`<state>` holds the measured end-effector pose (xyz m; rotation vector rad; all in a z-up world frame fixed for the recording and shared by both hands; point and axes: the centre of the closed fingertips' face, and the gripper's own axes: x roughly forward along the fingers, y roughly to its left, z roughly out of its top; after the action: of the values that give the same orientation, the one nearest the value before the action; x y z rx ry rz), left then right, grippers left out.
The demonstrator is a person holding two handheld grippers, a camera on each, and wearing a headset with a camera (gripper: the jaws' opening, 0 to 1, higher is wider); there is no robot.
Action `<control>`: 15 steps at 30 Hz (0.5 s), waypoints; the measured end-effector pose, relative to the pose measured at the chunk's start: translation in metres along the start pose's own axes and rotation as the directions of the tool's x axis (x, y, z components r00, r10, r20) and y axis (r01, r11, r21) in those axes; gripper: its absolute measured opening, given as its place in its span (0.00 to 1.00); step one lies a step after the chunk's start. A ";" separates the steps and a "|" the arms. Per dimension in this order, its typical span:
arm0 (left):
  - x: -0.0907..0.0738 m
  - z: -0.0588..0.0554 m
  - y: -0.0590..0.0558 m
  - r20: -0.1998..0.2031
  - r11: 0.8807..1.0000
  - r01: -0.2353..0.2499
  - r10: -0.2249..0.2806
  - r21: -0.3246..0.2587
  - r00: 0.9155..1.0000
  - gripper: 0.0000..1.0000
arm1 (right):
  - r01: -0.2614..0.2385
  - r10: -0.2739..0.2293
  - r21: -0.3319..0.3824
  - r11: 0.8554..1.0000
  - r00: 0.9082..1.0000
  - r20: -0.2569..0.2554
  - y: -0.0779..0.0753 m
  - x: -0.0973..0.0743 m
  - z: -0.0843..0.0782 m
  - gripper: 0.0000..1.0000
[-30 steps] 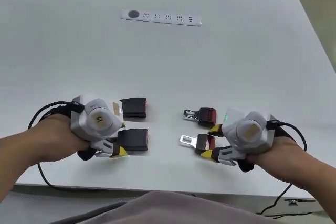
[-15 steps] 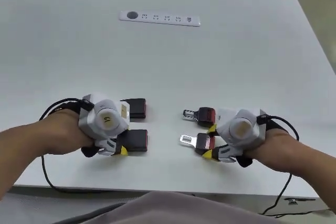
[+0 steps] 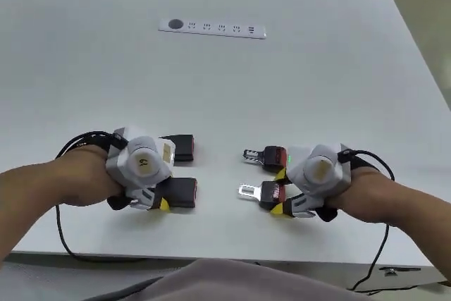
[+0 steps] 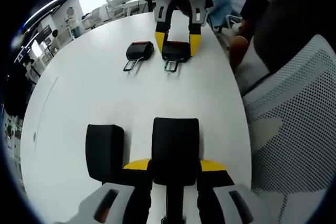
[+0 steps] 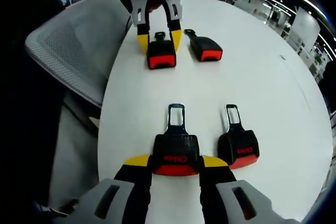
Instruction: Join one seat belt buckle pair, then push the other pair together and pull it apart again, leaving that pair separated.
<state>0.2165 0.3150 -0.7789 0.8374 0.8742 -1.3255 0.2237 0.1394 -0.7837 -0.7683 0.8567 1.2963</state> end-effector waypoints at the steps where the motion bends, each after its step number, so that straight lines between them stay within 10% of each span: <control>1: 0.000 0.000 0.000 0.000 1.000 0.001 -0.001 -0.002 1.000 0.34 | 0.000 0.000 0.001 1.000 1.000 0.002 0.000 0.000 0.000 0.32; 15: -0.002 0.000 0.000 0.019 1.000 0.006 -0.006 -0.020 1.000 0.34 | -0.006 0.006 0.002 1.000 1.000 0.004 0.000 0.001 0.000 0.32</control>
<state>0.2166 0.3157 -0.7775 0.8062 0.8740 -1.3260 0.2236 0.1400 -0.7844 -0.7625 0.8575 1.3014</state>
